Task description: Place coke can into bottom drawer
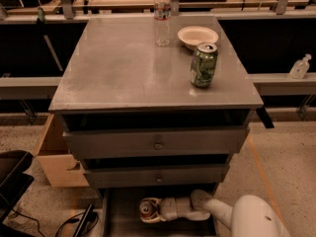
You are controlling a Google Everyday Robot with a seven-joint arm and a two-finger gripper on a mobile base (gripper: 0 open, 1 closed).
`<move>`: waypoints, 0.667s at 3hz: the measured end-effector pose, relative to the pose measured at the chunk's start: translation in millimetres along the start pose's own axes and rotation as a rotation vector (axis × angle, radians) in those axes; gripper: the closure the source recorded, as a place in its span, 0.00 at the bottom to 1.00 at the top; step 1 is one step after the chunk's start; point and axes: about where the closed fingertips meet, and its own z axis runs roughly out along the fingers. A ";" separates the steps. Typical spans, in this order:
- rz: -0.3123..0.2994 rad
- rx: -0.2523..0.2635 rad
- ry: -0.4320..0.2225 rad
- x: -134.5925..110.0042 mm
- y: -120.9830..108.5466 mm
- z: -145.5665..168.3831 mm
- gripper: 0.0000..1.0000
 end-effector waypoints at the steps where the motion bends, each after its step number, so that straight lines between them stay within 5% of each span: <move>1: 0.043 -0.050 0.020 22.9 2.3 22.0 1.00; 2: 0.041 -0.053 0.017 21.9 2.3 24.5 0.82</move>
Offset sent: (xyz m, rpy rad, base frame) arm -0.0008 0.0162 -0.0222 -0.0224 0.0409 0.0362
